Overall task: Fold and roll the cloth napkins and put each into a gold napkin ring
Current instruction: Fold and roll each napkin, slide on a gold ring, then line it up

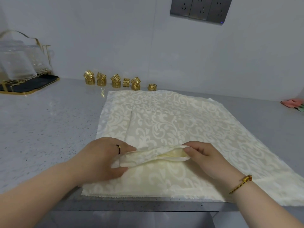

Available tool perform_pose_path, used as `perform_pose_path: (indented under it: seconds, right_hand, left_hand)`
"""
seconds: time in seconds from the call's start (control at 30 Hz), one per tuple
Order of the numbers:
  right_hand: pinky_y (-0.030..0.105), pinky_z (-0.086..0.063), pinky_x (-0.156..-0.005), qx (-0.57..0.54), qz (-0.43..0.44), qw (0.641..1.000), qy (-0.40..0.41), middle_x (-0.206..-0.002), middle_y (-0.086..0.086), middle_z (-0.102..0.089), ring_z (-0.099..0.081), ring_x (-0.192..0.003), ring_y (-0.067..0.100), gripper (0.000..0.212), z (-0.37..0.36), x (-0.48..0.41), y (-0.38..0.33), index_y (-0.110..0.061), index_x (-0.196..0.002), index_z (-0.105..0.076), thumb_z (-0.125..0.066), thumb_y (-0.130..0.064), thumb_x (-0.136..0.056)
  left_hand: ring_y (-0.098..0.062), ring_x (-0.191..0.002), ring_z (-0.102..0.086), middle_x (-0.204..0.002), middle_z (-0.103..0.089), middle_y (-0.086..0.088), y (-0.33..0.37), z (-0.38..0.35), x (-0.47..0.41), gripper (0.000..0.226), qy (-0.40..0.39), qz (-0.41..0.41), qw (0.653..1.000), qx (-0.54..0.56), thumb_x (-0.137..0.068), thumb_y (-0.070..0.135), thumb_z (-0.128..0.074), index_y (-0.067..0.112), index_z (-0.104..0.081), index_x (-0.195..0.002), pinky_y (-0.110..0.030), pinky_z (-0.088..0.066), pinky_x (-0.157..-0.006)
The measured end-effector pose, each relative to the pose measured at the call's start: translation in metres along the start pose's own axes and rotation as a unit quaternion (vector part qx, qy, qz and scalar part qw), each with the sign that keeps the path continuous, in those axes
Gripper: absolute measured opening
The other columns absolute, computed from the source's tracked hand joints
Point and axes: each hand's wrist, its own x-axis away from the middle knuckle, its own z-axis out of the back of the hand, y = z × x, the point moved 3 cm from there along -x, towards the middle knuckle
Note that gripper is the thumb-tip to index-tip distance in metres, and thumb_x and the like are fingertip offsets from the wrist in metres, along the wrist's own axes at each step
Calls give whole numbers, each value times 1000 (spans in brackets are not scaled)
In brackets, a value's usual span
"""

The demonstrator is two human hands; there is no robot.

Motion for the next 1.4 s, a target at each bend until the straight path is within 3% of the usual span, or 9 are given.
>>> perform_pose_path:
  seconds: [0.2,0.37,0.5,0.63,0.8,0.97,1.13,1.23,1.4]
  right_hand:
    - [-1,-36,-81,67,19,997,-26,-96,-27,-65,-54,-95,-14,11,-5,13,1,-43,-94,-59,-57,-37,-85]
    - [-11,-7,-91,253,59,959,-112,-120,-48,-8,-4,-113,-36,60,-19,22,9,-64,-113,-7,-32,-71,-59]
    - [-10,-11,-92,276,148,949,-33,-128,-25,-38,-33,-114,-7,57,-26,21,7,-40,-126,-35,-41,-40,-70]
    - [14,-6,-111,322,202,925,-2,-116,-10,-56,-46,-110,2,57,-28,19,3,-19,-122,-43,-49,-28,-67]
    - [3,2,-106,337,214,916,36,-116,-15,-44,-17,-125,-23,60,-26,13,2,-21,-122,-41,-50,-43,-67]
    - [4,-40,-85,225,203,951,52,-101,-22,-56,-55,-92,-7,18,-23,3,12,-29,-93,-55,-50,-44,-85]
    - [13,-45,-76,78,61,995,15,-101,-25,-62,-60,-89,-1,64,-17,4,19,-30,-90,-62,-35,-83,-67]
    - [12,-40,-62,47,8,997,56,-72,-17,-64,-58,-67,1,13,-10,0,18,-38,-75,-63,-65,-50,-71]
    - [13,-33,-52,-1,-84,994,76,-53,-7,-49,-43,-51,1,26,-5,-18,20,-15,-57,-54,-65,-16,-81]
  left_hand:
    - [9,-91,-57,-93,-57,33,7,1,-16,28,51,-35,998,-1,-74,38,-47,49,-59,-97,-3,-34,-65]
    - [5,-67,-64,-76,-65,25,1,0,-15,31,16,-23,1000,-12,-58,45,-43,40,-66,-79,1,-33,-51]
    - [-1,-101,-47,-100,-59,25,-7,-15,-22,43,6,-81,996,23,-60,50,-44,40,-47,-102,-8,-31,-92]
    - [3,-74,-47,-68,-52,26,1,-7,-35,13,14,-61,997,36,-55,39,-35,38,-39,-68,1,-36,-69]
    - [-7,-58,-46,-59,-50,8,-3,-1,-32,38,70,143,955,249,-40,55,-30,26,-46,-58,-17,-35,-55]
    - [-6,-52,-48,-52,-53,10,-3,5,-34,24,83,228,925,294,-61,47,-58,26,-49,-54,-15,-37,-54]
    - [11,-58,-52,-57,-54,34,-7,2,-25,18,-13,202,929,309,-42,63,-54,54,-57,-56,-6,-41,-55]
    - [0,-41,-42,-38,-43,15,-16,3,-30,45,28,226,911,342,-70,23,-75,34,-50,-35,-7,-33,-46]
    - [-4,-37,-37,-35,-36,9,-28,-6,-33,43,73,279,894,342,-76,13,-71,18,-42,-45,-9,-31,-43]
